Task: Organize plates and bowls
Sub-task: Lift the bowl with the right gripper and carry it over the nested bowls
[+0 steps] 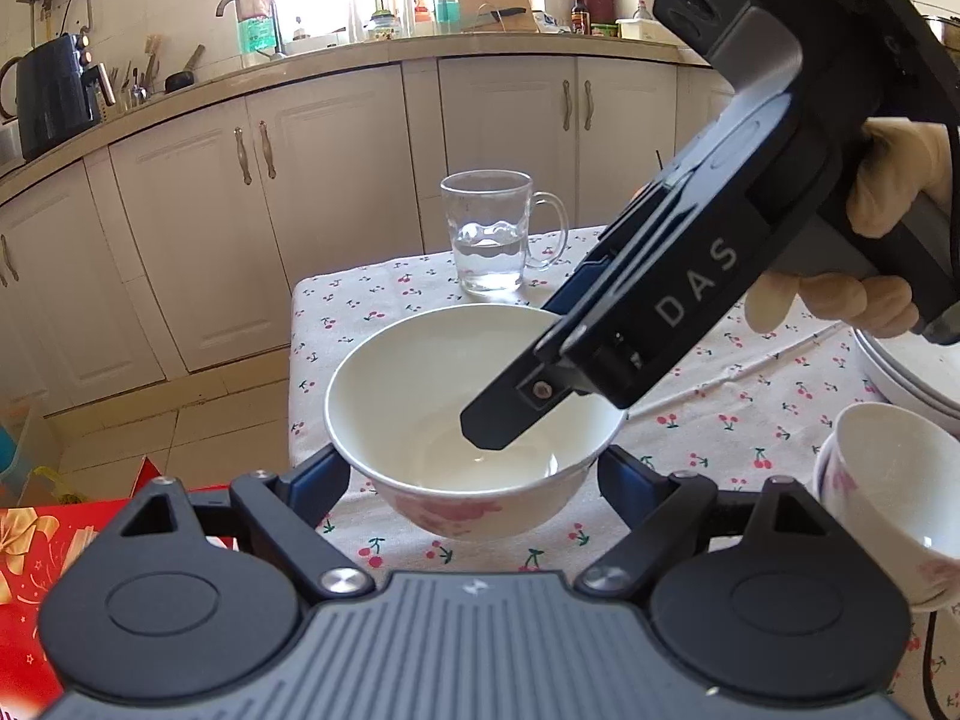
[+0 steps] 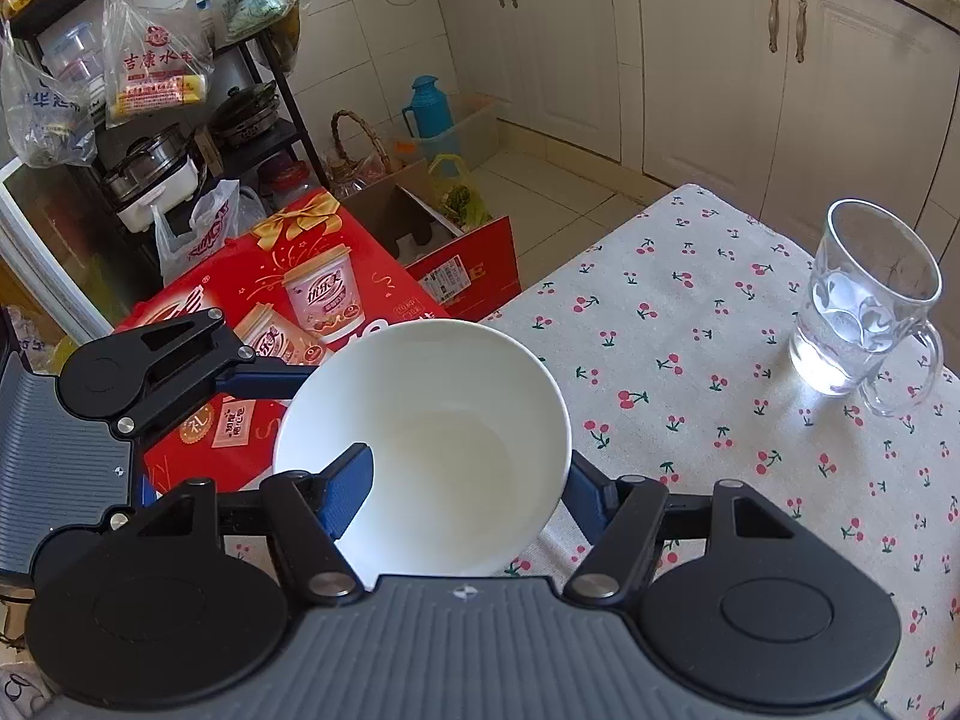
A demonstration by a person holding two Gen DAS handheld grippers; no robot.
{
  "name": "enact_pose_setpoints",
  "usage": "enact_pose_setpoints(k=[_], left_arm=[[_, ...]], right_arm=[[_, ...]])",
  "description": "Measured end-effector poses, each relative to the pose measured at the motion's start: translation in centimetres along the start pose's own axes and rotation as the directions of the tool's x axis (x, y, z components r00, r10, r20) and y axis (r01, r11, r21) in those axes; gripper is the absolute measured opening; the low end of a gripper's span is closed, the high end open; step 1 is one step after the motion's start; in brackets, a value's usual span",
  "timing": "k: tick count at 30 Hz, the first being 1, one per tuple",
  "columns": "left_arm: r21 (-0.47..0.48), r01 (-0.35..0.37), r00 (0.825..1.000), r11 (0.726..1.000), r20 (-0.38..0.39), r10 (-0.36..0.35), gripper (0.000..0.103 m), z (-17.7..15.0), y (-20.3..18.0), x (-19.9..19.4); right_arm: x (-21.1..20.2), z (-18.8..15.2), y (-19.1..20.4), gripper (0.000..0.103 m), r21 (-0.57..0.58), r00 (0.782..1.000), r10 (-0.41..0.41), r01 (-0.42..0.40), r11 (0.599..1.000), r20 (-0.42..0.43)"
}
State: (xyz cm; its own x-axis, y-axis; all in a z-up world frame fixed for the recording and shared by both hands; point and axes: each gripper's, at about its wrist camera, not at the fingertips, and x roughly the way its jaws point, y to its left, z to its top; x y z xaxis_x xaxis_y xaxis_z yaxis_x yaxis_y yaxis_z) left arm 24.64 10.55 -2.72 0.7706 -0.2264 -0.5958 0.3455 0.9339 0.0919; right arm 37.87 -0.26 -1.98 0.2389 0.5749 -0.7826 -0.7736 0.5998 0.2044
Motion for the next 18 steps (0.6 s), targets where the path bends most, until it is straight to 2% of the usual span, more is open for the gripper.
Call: enact_pose_setpoints(k=[9,18], left_arm=[[0.041,0.031,0.999,0.999,0.024,-0.032,0.089,0.6,-3.4,-4.1],[0.086,0.083,0.995,0.993,0.051,-0.087,0.089,0.8,-7.4,-7.3]], right_arm=[[-5.2,-2.9,2.3,0.073,0.007,0.999,-0.03,0.03,1.0,0.041],[-10.3,-7.2,4.4,0.073,0.021,0.994,-0.086,0.085,0.996,0.066]])
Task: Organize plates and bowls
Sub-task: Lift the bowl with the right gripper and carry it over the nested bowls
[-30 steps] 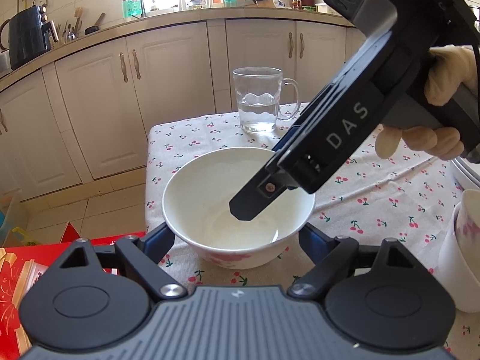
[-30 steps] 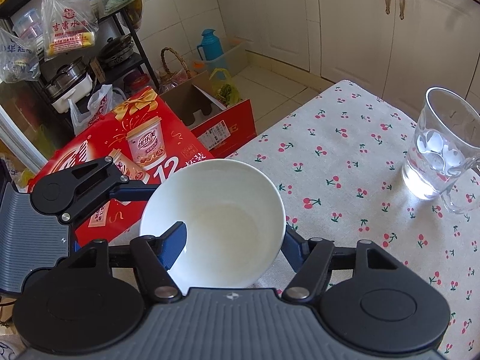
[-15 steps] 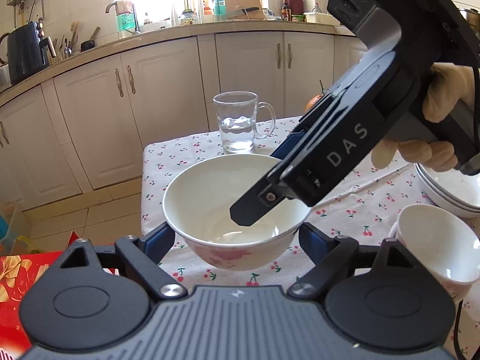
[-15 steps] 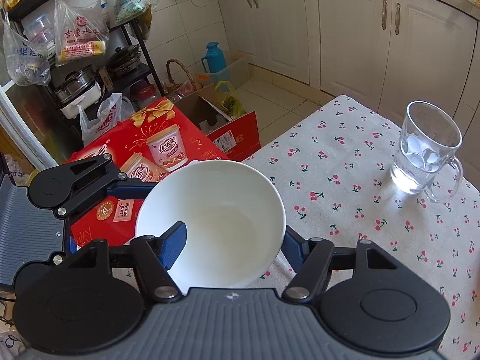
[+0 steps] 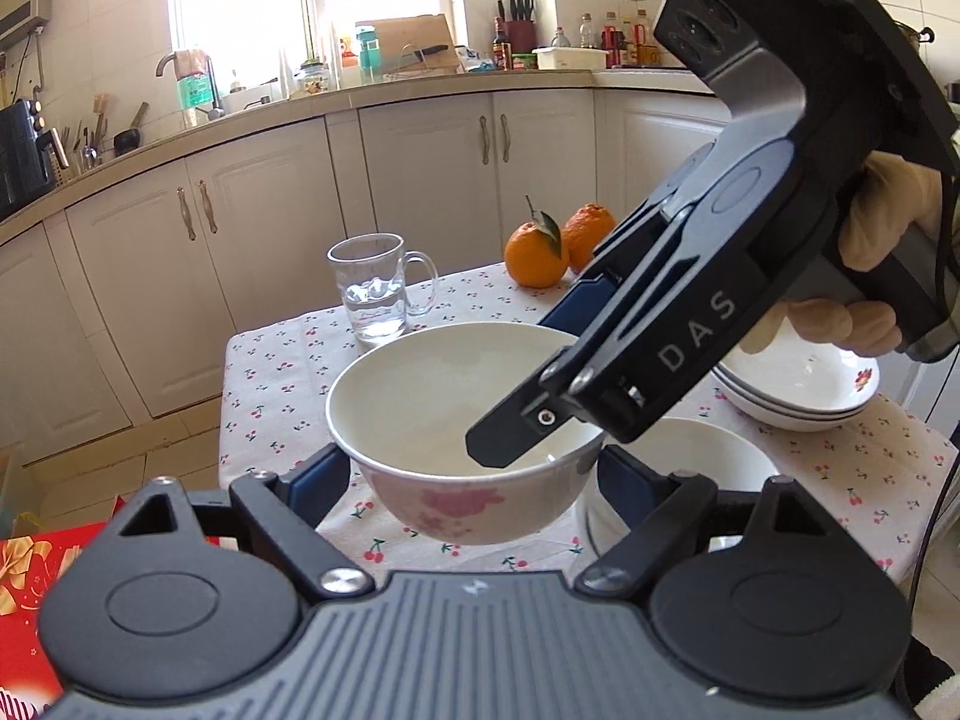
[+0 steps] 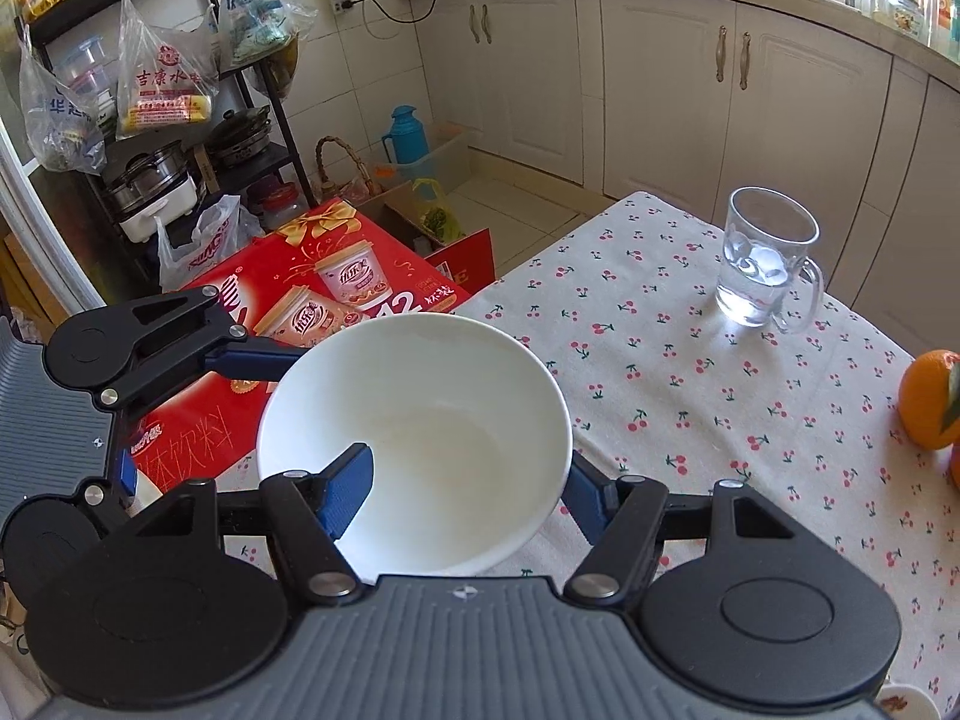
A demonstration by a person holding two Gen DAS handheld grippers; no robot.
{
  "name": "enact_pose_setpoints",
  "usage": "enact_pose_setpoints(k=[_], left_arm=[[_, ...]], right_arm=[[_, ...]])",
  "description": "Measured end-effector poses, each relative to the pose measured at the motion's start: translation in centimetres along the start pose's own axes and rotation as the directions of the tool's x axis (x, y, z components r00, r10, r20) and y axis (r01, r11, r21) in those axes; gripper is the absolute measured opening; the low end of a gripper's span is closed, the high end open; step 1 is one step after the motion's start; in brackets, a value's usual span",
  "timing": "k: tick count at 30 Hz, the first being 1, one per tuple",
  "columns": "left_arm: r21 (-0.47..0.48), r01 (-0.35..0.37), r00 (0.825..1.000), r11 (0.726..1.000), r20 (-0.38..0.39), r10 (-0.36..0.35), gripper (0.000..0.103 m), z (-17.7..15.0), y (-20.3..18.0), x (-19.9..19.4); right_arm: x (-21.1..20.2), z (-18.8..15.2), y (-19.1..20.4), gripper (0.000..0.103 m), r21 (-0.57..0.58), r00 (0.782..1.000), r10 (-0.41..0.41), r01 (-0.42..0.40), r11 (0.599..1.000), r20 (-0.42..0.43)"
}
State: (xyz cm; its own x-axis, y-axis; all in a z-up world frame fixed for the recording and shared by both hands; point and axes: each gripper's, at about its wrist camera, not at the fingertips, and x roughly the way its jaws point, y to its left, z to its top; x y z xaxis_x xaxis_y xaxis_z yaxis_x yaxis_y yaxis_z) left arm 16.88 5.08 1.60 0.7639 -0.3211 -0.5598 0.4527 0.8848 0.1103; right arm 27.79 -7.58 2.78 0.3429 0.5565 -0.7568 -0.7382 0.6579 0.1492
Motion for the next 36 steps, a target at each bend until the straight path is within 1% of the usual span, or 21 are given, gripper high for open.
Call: enact_pose_setpoints(k=[8,14,23,36], left_arm=[[0.032,0.067,0.998,0.997,0.01,-0.067,0.089,0.0,-3.8,-0.7],[0.03,0.111,0.994,0.993,0.005,-0.111,0.089,-0.4,-5.5,-0.4],[0.003,0.138,0.99,0.99,-0.015,-0.138,0.089,-1.1,-6.0,0.3],[-0.028,0.167,0.984,0.986,-0.052,-0.168,0.089,-1.4,-5.9,1.7]], right_arm=[[-3.8,-3.7,0.3,0.073,0.036,0.999,-0.051,0.05,0.998,0.016],[-5.4,-6.1,0.0,0.073,0.066,0.996,-0.085,0.084,0.994,0.011],[-5.1,-8.1,-0.5,0.073,0.099,0.996,-0.093,0.092,0.991,0.0],[-4.5,-8.5,-0.9,0.073,0.114,0.995,-0.101,0.103,0.988,-0.019]])
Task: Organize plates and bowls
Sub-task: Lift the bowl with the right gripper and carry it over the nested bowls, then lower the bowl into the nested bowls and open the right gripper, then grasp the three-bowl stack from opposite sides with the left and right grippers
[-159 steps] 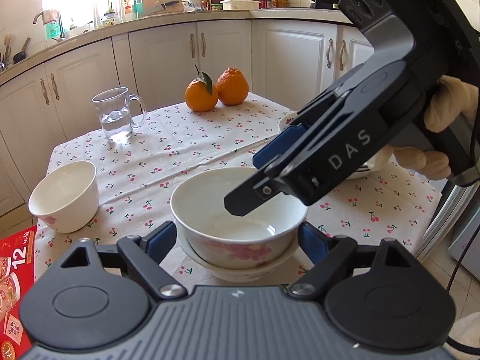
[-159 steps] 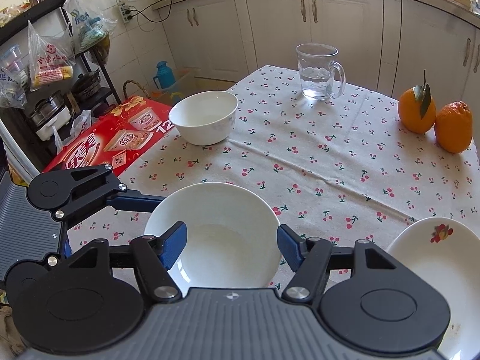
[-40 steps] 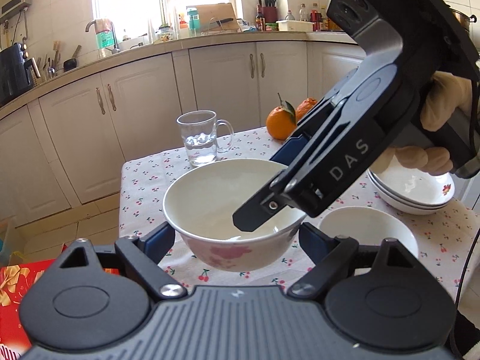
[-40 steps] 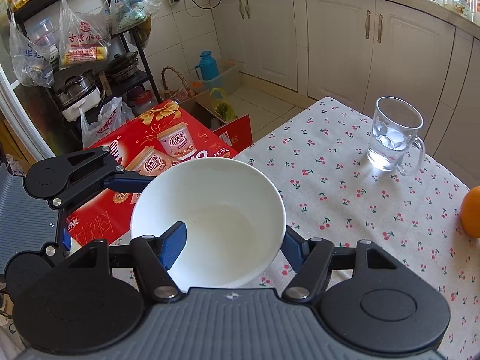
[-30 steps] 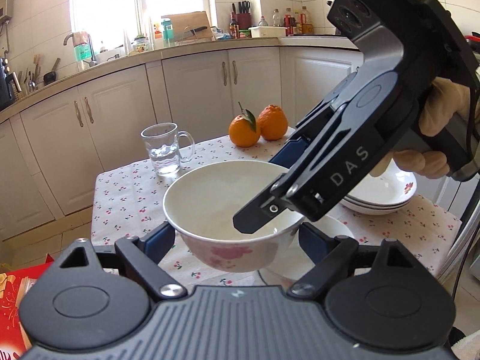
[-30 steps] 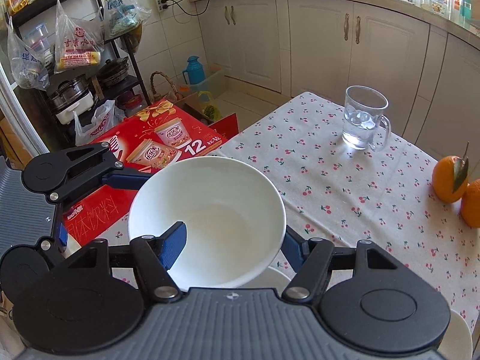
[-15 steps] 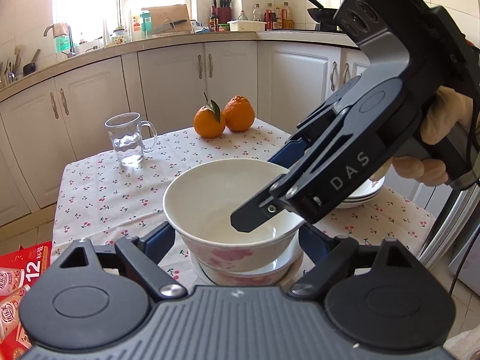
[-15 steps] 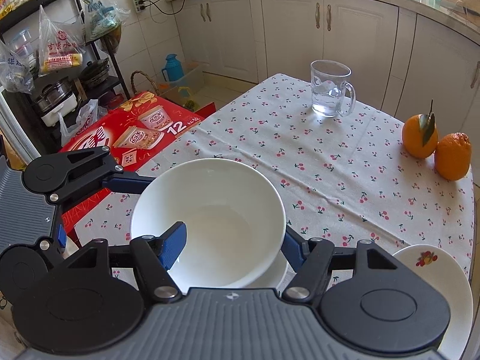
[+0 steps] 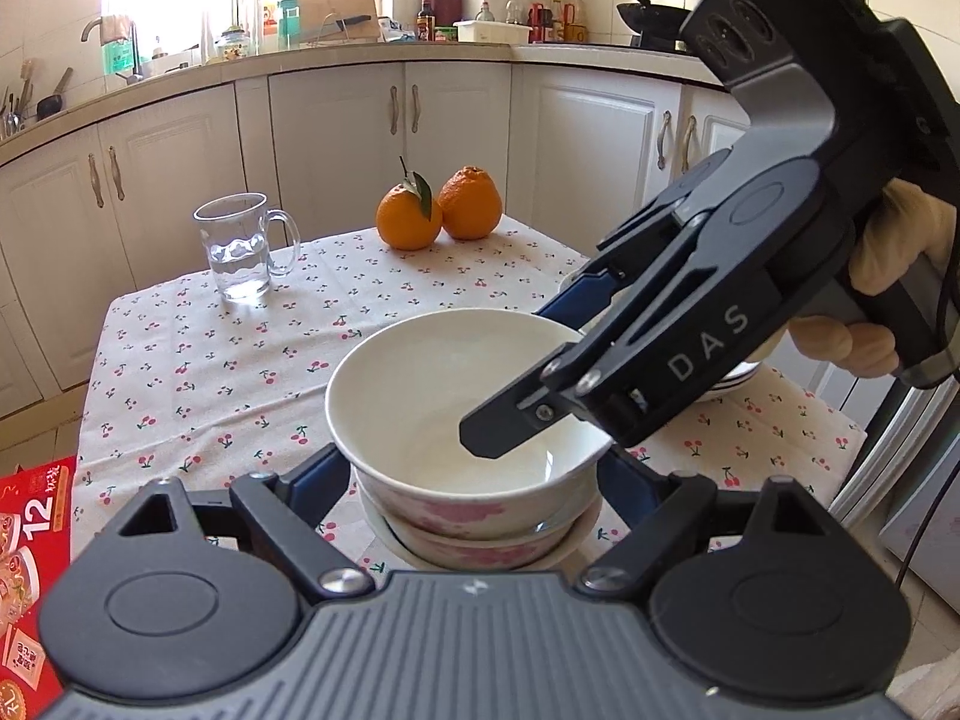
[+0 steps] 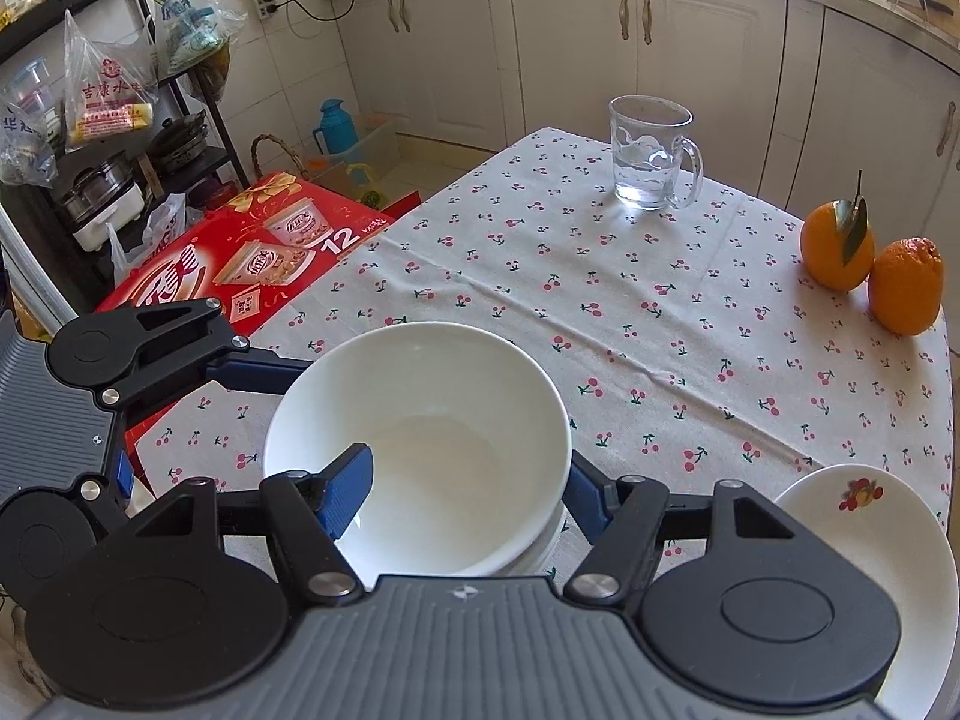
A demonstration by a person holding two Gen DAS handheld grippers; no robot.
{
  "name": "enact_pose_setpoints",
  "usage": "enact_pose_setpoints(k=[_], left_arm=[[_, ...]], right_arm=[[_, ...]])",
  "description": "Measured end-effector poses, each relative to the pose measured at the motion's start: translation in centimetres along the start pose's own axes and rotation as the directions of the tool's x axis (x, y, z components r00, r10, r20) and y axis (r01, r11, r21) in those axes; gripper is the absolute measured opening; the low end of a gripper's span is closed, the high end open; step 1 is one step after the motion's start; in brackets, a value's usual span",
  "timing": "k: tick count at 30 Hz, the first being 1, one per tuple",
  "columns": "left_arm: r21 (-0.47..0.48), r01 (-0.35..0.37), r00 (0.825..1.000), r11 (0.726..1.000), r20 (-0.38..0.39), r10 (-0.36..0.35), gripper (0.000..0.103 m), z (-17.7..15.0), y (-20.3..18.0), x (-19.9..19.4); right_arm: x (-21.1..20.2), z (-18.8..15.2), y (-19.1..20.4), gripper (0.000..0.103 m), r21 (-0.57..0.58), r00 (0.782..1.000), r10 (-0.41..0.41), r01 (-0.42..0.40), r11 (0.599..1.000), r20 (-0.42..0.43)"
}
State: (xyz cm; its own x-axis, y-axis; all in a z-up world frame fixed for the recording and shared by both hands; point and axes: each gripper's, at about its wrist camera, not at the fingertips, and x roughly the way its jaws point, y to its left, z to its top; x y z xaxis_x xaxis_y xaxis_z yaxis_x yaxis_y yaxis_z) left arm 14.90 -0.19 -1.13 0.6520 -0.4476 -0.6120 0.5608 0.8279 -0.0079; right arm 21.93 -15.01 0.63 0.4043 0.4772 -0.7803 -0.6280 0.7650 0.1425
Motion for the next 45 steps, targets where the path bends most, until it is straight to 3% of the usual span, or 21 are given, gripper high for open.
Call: enact_pose_setpoints(k=[13,16,18,20,34,38,45], left_arm=[[-0.008,0.026,0.999,1.0,-0.021,-0.027,0.091,-0.3,0.3,0.8],[0.017,0.018,1.0,1.0,-0.012,-0.018,0.091,-0.4,0.1,0.6],[0.023,0.016,1.0,1.0,-0.014,-0.016,0.091,-0.4,0.1,0.4],[0.025,0.016,1.0,1.0,-0.015,-0.015,0.091,-0.5,0.3,0.2],[0.139,0.038,0.998,0.99,-0.061,-0.029,0.094,-1.8,1.8,-1.9],[0.165,0.059,0.992,0.984,-0.118,-0.04,0.094,-2.5,2.5,-0.6],[0.22,0.159,0.977,0.963,-0.174,-0.122,0.094,-2.7,3.5,1.9]], right_arm=[[0.8,-0.4,-0.3,0.075,-0.001,1.0,-0.014,0.014,1.0,-0.013],[0.7,-0.4,-0.1,0.086,-0.011,1.0,-0.018,0.018,1.0,-0.001],[0.5,-0.3,0.1,0.1,-0.014,1.0,-0.021,0.021,1.0,0.012],[0.2,-0.3,0.2,0.103,-0.022,0.999,-0.027,0.027,0.999,0.025],[-2.9,-3.3,2.4,0.103,-0.159,0.994,-0.074,0.086,0.983,0.083],[-2.2,-5.0,2.5,0.103,-0.183,0.995,-0.081,0.089,0.979,0.053],[0.7,-6.9,2.5,0.103,-0.227,0.994,-0.105,0.1,0.969,-0.012]])
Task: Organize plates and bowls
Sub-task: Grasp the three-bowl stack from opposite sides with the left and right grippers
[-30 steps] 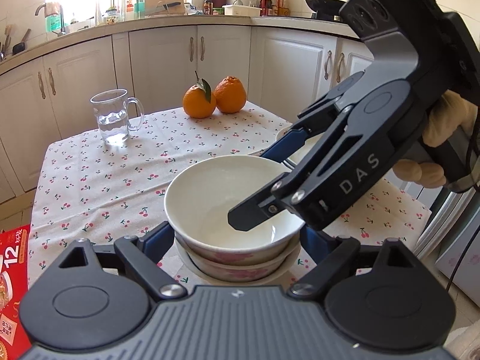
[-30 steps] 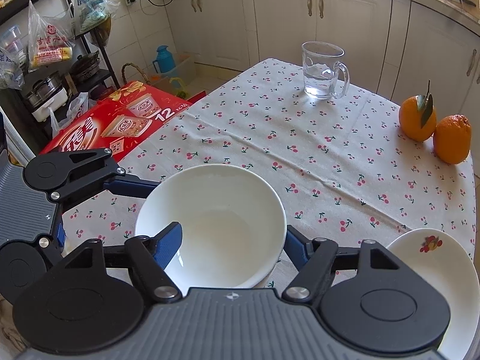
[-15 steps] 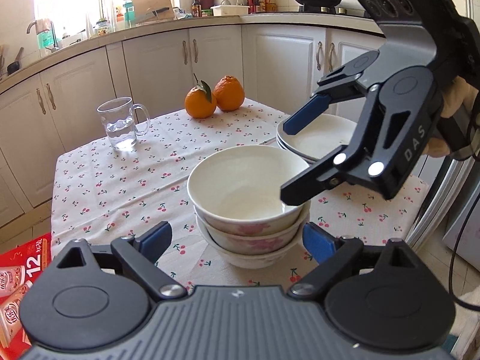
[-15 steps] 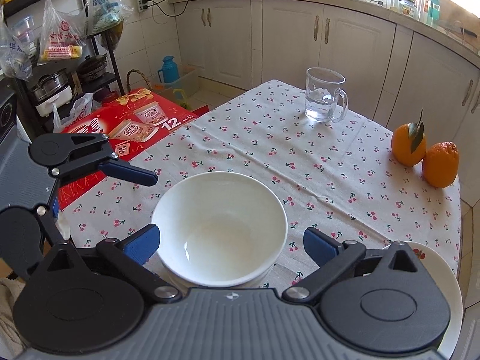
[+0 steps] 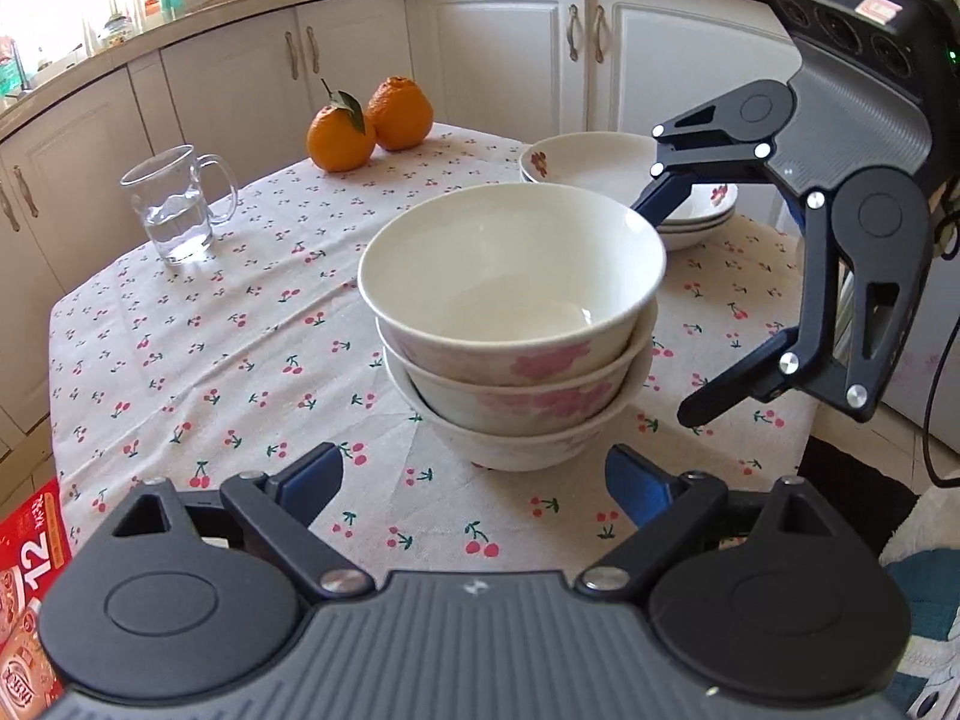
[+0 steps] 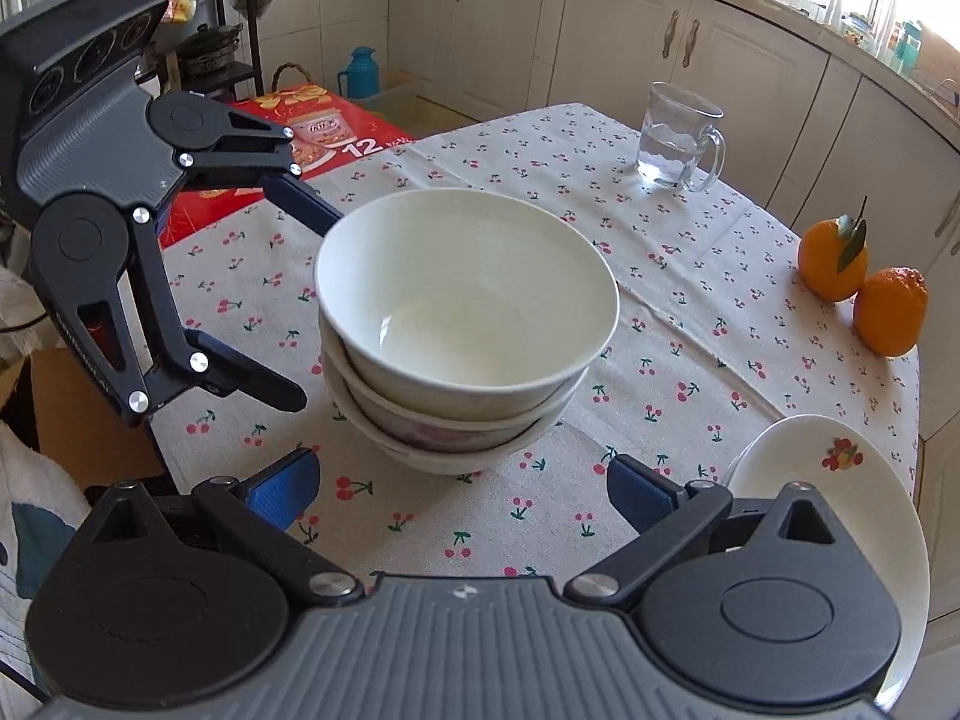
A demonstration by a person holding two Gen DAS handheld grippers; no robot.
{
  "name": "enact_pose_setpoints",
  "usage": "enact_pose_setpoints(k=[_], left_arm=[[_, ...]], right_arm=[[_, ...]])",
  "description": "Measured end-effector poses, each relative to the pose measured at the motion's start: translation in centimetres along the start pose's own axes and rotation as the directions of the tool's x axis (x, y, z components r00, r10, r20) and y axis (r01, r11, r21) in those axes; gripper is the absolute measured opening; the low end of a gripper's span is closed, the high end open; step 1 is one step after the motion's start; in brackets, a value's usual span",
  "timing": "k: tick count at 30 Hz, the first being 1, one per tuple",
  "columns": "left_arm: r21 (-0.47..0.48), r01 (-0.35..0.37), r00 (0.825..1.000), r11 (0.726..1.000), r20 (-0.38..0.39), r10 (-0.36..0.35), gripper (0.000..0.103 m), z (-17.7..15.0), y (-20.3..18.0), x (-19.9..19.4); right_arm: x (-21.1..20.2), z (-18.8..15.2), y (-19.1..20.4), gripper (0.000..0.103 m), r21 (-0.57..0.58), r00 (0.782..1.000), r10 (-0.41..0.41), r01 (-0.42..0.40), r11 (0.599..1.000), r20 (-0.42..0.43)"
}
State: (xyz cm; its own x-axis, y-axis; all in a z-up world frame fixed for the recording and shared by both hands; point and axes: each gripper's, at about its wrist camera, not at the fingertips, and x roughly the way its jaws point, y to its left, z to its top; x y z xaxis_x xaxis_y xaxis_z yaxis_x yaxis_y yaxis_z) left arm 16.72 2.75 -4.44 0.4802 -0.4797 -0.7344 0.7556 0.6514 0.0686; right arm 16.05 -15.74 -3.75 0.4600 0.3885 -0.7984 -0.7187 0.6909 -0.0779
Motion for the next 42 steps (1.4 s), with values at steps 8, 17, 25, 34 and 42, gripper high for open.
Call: enact_pose_setpoints(k=[8,17,25,34,42], left_arm=[[0.098,0.157,0.986,0.983,-0.064,-0.151,0.091,0.9,1.5,2.9],[0.186,0.281,0.959,0.941,-0.094,-0.268,0.088,2.3,2.5,3.6],[0.22,0.312,0.95,0.924,-0.104,-0.296,0.083,2.6,2.6,4.0],[0.227,0.312,0.95,0.923,-0.106,-0.295,0.083,2.7,2.6,4.0],[0.243,0.299,0.954,0.923,-0.098,-0.283,0.083,3.8,1.4,3.7]], right_arm=[[2.3,0.0,-1.0,0.102,-0.04,0.998,0.065,-0.065,0.997,-0.004],[3.0,0.9,-1.7,0.097,-0.14,0.991,0.132,-0.134,0.981,-0.027],[3.0,1.3,-2.0,0.09,-0.164,0.984,0.172,-0.176,0.971,-0.039],[2.8,1.4,-2.0,0.085,-0.165,0.981,0.189,-0.193,0.967,-0.035],[2.1,1.1,-2.5,0.085,-0.142,0.98,0.199,-0.201,0.969,-0.033]])
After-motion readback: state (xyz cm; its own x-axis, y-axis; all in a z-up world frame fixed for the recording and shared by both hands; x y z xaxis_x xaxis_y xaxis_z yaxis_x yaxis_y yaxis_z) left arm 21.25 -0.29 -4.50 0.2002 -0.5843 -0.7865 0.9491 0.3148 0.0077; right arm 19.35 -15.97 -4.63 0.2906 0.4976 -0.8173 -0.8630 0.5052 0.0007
